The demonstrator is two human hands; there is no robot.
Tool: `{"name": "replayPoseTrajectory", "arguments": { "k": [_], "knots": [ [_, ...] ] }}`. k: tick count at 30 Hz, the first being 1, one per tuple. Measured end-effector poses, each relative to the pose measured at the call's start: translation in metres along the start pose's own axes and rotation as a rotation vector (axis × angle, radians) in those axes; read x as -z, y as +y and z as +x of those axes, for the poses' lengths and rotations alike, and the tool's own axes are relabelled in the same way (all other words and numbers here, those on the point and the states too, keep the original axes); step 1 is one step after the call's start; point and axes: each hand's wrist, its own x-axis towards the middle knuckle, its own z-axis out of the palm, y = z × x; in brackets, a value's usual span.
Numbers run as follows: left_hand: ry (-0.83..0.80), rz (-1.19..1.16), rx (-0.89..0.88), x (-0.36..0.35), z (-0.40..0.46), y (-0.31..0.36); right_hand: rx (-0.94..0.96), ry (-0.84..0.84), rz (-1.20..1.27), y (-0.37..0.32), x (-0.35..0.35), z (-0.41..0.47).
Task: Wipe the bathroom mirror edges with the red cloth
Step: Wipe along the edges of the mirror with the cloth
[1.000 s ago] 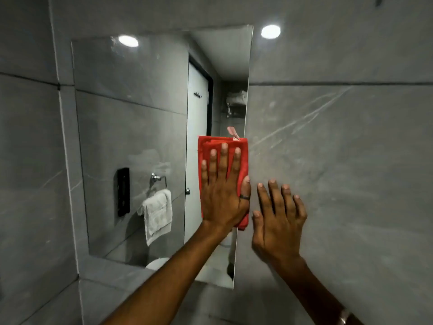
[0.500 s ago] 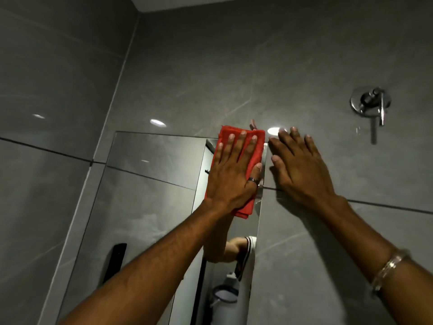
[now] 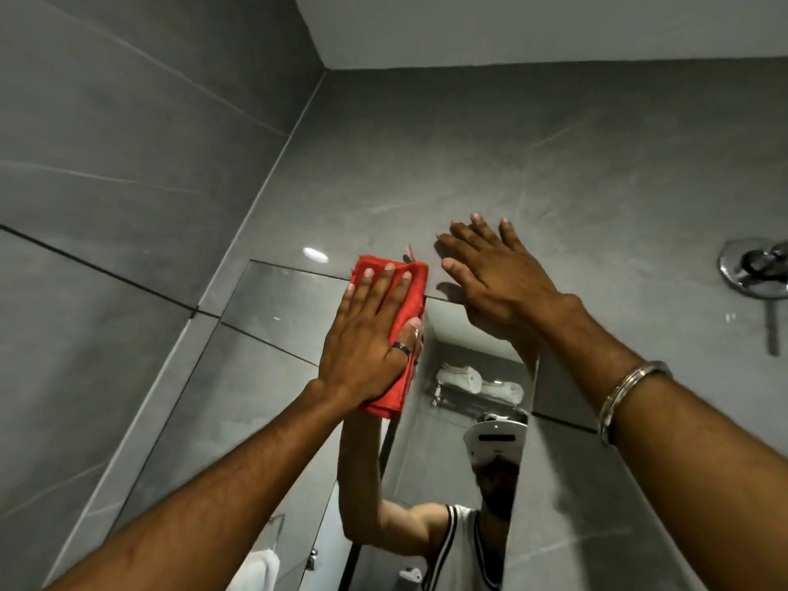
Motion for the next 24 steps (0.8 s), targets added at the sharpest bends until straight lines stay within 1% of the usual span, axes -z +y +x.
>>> {"name": "replayPoseTrajectory", "arguments": {
  "k": [3,8,13,17,24],
  "knots": [
    [-0.003,0.033,0.028,0.003,-0.002,-0.035,0.065,0.008,-0.031,-0.025,-0.014,0.028],
    [0.023,0.007,0.055,0.011,0.000,-0.078,0.176,0.025,-0.043,-0.066,-0.041,0.076],
    [-0.012,0.036,0.076,0.024,0.001,-0.137,0.200,0.068,-0.143,-0.098,-0.066,0.114],
    [-0.009,-0.003,0.063,0.034,0.004,-0.162,0.164,0.084,-0.239,-0.110,-0.073,0.138],
    [-0.003,-0.045,0.103,0.045,0.002,-0.191,0.154,0.103,-0.225,-0.112,-0.078,0.144]
  ]
}}
